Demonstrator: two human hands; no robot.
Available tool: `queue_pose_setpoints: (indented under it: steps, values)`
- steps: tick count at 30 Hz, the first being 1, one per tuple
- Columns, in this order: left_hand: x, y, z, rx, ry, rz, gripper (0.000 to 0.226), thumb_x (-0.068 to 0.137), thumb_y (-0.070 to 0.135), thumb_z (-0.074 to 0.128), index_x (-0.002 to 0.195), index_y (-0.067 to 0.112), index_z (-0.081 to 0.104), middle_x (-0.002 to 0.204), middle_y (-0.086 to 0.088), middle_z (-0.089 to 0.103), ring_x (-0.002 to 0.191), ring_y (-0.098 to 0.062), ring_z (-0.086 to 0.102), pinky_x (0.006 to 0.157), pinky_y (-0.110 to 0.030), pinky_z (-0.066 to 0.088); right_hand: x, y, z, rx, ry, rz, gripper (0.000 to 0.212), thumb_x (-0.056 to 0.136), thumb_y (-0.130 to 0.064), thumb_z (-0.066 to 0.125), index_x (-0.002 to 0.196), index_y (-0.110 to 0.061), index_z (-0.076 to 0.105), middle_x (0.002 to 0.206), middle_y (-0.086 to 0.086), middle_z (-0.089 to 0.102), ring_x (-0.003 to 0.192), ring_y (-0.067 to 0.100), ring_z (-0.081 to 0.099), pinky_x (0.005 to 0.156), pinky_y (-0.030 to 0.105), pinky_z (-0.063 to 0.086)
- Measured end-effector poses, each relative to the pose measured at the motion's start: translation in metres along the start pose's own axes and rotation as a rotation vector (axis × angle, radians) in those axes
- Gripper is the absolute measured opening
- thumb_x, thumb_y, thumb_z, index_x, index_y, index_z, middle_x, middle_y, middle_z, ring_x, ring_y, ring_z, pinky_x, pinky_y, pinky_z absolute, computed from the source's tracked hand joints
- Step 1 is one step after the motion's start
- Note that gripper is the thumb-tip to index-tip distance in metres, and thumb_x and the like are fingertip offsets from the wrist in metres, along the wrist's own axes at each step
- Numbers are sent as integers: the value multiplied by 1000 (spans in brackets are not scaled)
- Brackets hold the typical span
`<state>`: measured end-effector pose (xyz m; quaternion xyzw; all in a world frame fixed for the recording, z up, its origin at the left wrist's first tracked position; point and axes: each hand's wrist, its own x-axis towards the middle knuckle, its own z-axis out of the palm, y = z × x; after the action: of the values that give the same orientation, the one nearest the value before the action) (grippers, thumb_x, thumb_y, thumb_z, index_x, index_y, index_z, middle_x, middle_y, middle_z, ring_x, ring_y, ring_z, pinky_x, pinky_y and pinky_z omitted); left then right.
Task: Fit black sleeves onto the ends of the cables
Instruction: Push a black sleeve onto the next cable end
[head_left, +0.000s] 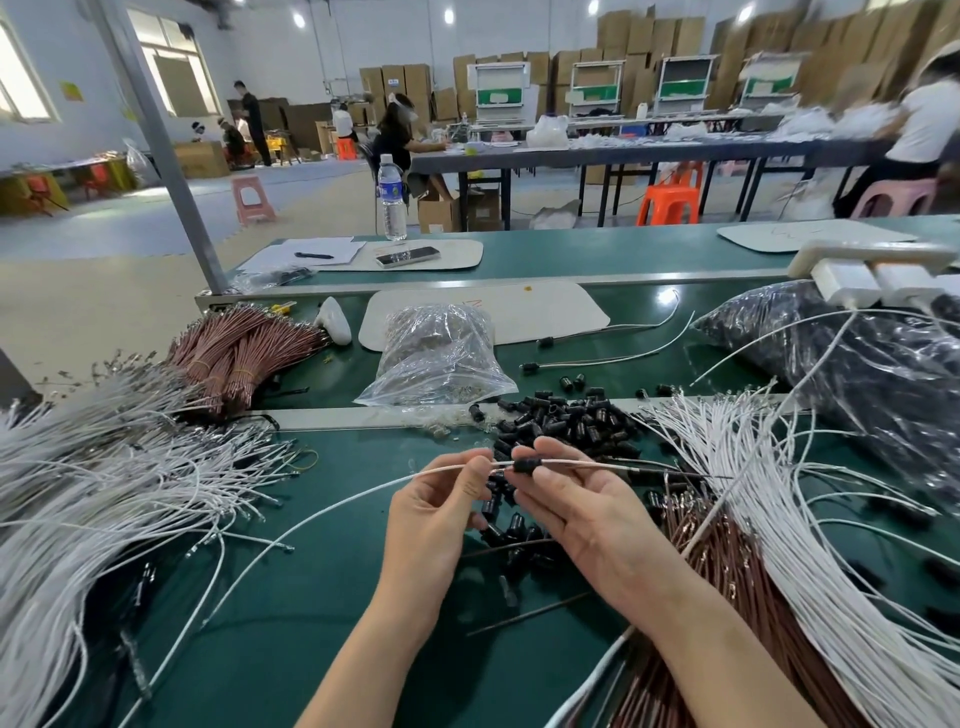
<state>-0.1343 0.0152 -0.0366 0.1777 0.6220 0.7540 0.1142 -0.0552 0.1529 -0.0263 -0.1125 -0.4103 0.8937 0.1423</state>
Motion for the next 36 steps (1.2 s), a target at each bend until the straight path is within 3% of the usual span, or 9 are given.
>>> queue_pose_setpoints:
  steps: [4,8,11,15,20,28,36]
  values:
    - [-4,0,1,92,-111,87,14,90,37,67,96,33,79,98,3,78,77,-7,64,63,-25,55,1,5,2,-72,-11,-10,33,81,-9,67,114,-5,68,114,18,75,108,28,73,86,29,60]
    - [-7,0,3,117,-114,83,13,87,38,68,96,37,78,88,3,77,75,-9,64,65,-29,56,0,5,1,-120,13,-26,21,85,-15,67,100,-12,81,112,15,76,102,23,74,84,27,59]
    - [-7,1,3,104,-116,65,13,87,36,69,96,37,78,85,1,77,75,-10,67,66,-27,57,-1,5,1,-140,9,-19,21,84,-15,69,101,-15,82,111,13,77,99,20,74,84,27,59]
    - [-7,1,4,48,-125,54,18,91,18,69,96,31,81,91,-3,79,78,-12,71,68,-23,57,-1,2,0,-137,26,-13,22,84,-17,69,102,-10,81,108,15,76,98,22,74,85,30,61]
    - [-3,2,2,-27,-52,3,17,80,26,74,94,22,82,86,-9,78,76,-14,72,71,-18,55,-2,-1,0,-169,54,-31,26,83,-24,69,99,-9,82,106,15,77,94,18,74,76,27,60]
    - [5,2,-8,-91,58,-2,22,74,37,77,94,29,82,84,-6,78,77,-13,72,74,-21,58,0,-15,-10,-144,121,-104,25,82,-26,72,96,-8,82,106,16,77,78,12,73,66,24,61]
    - [8,9,-17,-261,113,-71,18,73,25,76,88,20,84,83,-10,76,71,-14,70,68,-19,57,-5,-33,-29,-77,229,-258,20,87,-27,68,91,-13,82,98,8,77,81,13,72,65,24,61]
